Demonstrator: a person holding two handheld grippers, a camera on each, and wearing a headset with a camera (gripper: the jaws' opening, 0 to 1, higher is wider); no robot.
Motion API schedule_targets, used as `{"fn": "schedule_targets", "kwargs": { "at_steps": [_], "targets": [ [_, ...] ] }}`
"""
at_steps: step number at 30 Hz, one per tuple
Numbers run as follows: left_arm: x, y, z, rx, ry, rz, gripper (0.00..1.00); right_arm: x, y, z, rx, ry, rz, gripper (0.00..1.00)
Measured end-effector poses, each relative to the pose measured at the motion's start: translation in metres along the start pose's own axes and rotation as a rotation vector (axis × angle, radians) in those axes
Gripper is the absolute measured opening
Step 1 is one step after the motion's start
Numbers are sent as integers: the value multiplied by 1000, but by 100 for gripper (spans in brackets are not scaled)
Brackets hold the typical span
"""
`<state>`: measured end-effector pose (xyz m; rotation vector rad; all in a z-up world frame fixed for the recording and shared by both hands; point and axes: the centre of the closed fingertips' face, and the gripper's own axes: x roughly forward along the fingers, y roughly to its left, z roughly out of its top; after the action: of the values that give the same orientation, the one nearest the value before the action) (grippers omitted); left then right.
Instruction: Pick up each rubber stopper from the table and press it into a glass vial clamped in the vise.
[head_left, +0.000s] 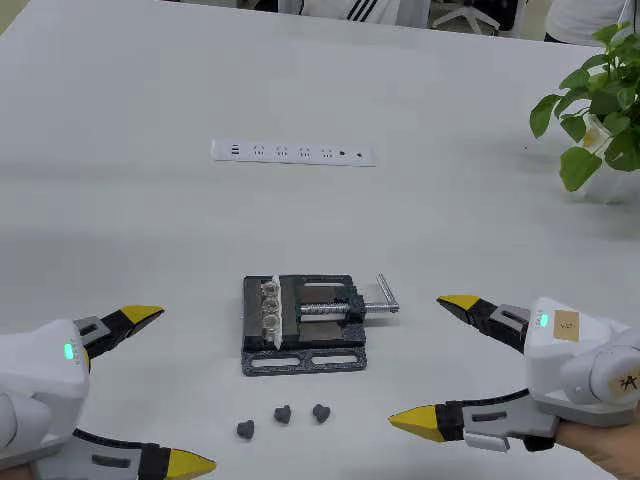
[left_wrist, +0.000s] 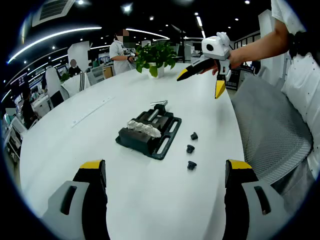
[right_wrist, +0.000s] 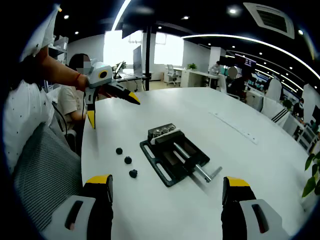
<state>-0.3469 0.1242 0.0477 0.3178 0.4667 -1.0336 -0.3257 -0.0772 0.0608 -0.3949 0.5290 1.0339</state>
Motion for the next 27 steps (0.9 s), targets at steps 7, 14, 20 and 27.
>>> {"fn": "schedule_targets", "kwargs": {
  "at_steps": [7,14,20,27],
  "targets": [
    [2,-2,-2,0,5,-8,99,0,-1,-2,1,4,4,89],
    [4,-1,-2,4,6,-14,98,0,-2,-1,0,5,2,89],
    [5,-2,-4,10,17,-23,97,-1,-3,-1,1,5,1,88],
    [7,-6,-9,31,40,-35,93,-2,-3,-2,4,7,-1,86]
  ]
}}
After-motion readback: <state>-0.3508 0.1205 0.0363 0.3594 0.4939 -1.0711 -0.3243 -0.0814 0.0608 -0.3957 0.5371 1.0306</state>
